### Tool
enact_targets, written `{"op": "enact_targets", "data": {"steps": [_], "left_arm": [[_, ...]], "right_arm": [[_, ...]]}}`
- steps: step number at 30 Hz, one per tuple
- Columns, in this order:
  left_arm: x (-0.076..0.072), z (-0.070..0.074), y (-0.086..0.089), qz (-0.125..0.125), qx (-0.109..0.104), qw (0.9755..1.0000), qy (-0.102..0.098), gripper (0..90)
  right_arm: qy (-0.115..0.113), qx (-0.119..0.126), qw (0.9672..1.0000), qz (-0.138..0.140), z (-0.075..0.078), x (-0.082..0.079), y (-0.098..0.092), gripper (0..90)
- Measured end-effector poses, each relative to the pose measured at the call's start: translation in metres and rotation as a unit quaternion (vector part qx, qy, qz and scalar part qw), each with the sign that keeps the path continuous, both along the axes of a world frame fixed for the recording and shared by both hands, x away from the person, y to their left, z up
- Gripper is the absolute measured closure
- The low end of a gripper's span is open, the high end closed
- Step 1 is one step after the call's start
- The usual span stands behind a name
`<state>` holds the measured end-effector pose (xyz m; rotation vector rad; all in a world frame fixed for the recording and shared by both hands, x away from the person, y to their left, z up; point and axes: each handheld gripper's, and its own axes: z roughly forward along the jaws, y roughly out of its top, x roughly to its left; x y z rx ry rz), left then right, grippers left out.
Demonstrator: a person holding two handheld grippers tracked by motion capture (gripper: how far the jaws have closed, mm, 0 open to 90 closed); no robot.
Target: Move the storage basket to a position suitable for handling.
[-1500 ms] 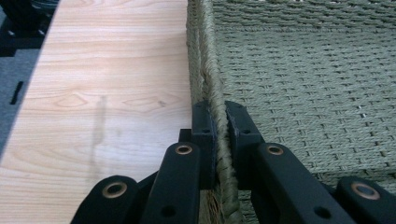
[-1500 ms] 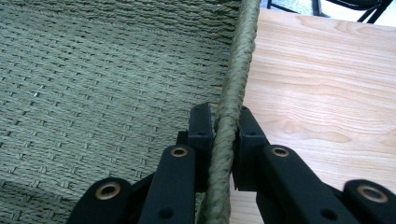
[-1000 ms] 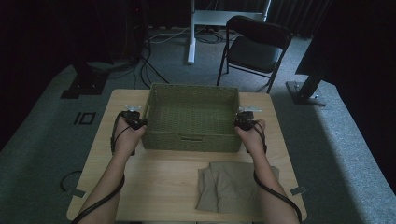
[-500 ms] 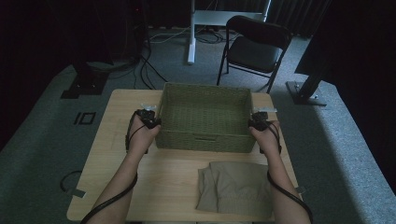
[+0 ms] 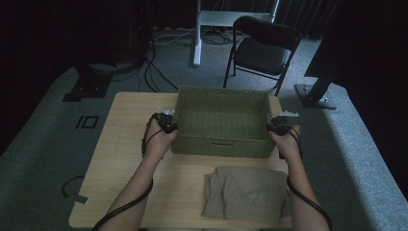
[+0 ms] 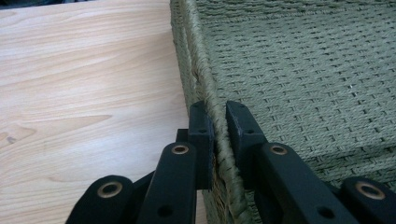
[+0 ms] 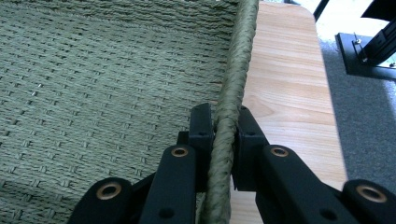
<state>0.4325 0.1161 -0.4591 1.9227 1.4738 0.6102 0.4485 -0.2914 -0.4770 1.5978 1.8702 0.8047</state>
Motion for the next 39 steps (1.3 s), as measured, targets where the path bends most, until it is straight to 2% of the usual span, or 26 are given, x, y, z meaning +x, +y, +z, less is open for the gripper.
{"op": "enact_targets", "data": {"steps": [6,9,15,22,25,26,28,32,36,39], "left_arm": [[-0.008,-0.001,-0.016,-0.006,0.009,0.9999,-0.004,82.4],[-0.014,-0.001,-0.023,-0.008,0.004,0.9999,-0.005,82.1],[-0.021,-0.002,-0.031,-0.013,0.011,0.9998,-0.013,81.9],[-0.031,-0.003,-0.036,-0.022,0.001,0.9997,-0.012,81.1],[-0.033,-0.003,-0.038,-0.023,0.006,0.9996,-0.013,81.1],[-0.037,-0.005,-0.042,-0.020,0.022,0.9992,-0.026,81.1],[-0.041,-0.006,-0.044,-0.020,0.033,0.9988,-0.031,81.1],[-0.044,-0.006,-0.044,-0.020,0.026,0.9990,-0.029,81.1],[-0.046,-0.005,-0.041,-0.022,0.004,0.9995,-0.022,80.8],[-0.047,-0.005,-0.041,-0.024,0.002,0.9996,-0.018,80.7]], "right_arm": [[-0.002,0.004,1.0000,-0.002,-0.001,-0.007,-0.016,81.0],[-0.002,0.008,1.0000,-0.003,-0.001,-0.010,-0.024,81.0],[-0.001,0.002,1.0000,0.001,-0.001,-0.016,-0.034,81.0],[-0.002,0.007,1.0000,0.005,-0.001,-0.021,-0.043,81.0],[-0.002,0.006,1.0000,0.007,-0.001,-0.022,-0.045,81.0],[-0.001,0.004,1.0000,0.008,-0.001,-0.023,-0.046,81.0],[-0.001,0.002,0.9999,0.010,-0.001,-0.026,-0.047,81.0],[-0.001,-0.001,0.9999,0.013,-0.001,-0.028,-0.048,81.0],[-0.003,0.007,0.9999,0.012,-0.002,-0.032,-0.050,80.8],[-0.003,0.009,0.9999,0.012,-0.002,-0.032,-0.051,80.8]]}}
